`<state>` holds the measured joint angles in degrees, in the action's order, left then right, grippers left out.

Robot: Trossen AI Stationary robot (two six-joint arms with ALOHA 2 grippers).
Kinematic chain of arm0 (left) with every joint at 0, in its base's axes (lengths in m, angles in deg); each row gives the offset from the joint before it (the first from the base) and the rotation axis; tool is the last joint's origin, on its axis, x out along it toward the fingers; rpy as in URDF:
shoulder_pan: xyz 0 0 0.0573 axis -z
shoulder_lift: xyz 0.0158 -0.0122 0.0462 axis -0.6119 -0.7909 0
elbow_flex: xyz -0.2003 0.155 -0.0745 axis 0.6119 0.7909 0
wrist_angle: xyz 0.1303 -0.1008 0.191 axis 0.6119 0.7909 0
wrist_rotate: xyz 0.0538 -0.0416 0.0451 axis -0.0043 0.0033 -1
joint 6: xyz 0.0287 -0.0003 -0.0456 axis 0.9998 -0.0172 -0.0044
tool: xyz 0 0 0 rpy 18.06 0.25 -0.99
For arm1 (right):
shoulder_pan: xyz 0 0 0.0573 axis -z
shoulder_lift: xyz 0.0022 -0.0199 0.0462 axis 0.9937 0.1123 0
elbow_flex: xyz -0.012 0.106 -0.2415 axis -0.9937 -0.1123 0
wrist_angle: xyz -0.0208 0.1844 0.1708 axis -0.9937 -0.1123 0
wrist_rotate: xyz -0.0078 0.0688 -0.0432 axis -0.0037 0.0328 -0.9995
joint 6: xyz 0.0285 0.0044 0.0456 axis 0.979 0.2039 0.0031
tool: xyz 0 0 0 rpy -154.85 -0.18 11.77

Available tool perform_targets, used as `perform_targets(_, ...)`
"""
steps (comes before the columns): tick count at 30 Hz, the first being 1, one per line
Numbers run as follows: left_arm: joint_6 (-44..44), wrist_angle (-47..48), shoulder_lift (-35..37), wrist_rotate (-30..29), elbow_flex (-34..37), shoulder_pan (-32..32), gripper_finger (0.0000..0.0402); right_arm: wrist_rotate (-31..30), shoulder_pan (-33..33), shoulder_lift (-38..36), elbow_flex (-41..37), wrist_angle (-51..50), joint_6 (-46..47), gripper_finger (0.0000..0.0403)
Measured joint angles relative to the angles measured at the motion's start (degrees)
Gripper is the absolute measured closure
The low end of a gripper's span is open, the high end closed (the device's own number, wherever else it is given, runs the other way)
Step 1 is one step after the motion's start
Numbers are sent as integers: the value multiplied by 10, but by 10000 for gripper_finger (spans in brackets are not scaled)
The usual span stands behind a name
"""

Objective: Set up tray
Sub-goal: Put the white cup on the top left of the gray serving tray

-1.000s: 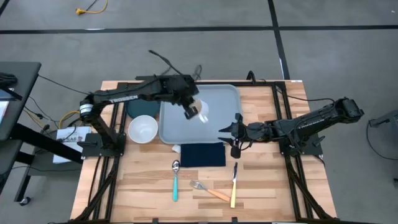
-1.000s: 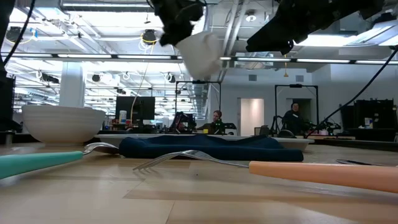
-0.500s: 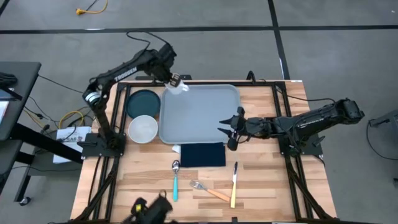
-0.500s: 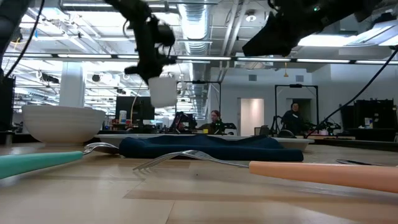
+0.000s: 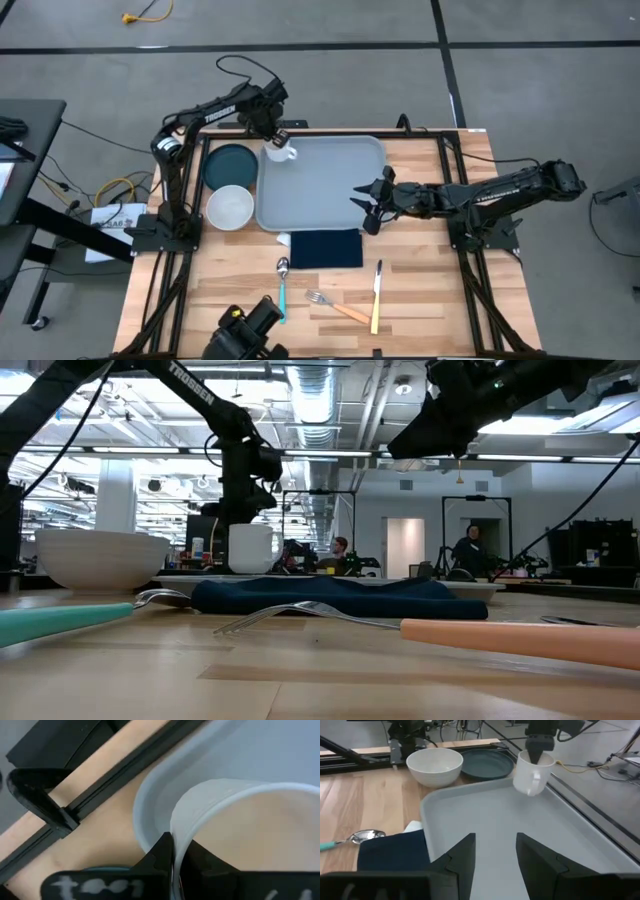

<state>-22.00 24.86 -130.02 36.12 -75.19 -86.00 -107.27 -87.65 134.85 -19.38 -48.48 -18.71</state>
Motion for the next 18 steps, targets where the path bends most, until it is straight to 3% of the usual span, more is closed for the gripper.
perform_targets(6,44,-1,0,-6,1,2,401,0,0,0,0,0,0,269)
perform_targets(11,66,-1,0,-57,1,10,400,0,0,0,0,0,0,270)
perform_targets(18,81,-1,0,-52,1,10,396,2,0,0,0,0,0,269)
